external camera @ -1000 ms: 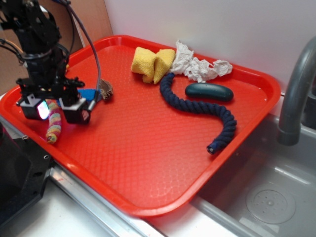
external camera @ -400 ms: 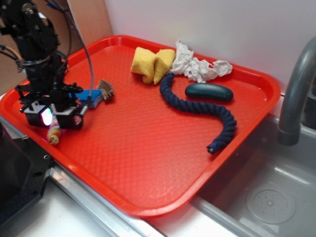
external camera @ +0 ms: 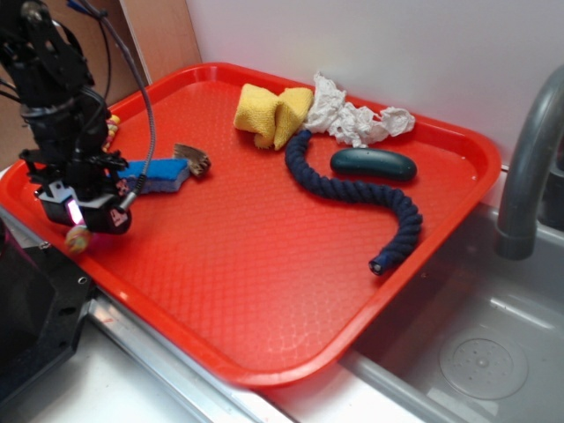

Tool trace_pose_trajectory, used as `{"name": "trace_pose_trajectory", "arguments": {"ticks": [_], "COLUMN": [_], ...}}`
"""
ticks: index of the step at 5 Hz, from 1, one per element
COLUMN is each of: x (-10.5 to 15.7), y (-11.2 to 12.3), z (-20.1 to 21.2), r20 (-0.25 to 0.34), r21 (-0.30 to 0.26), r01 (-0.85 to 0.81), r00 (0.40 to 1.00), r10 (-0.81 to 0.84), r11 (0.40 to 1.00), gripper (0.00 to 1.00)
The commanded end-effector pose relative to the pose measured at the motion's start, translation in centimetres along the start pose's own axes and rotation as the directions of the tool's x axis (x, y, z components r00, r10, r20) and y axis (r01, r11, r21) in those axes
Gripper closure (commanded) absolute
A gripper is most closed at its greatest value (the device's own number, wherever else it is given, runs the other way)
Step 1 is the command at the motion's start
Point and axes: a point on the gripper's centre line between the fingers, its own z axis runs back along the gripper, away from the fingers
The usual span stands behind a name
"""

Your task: Grab the multicolored rope.

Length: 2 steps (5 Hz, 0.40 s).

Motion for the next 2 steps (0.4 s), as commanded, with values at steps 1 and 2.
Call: {"name": "trace_pose_trajectory", "arguments": {"ticks": [1, 2], "x": [1.3, 1.3], "y": [-6.2, -8.3], "z": [9.9, 14.8], "r20": [0.113, 0.164], "r21": [0.020, 0.036], "r01": [0.299, 0.349], "r00": [0.947, 0.922], "r10": [-0.300, -0.350], "r11": [0.954, 0.936], "gripper": [1.00, 1.00]}}
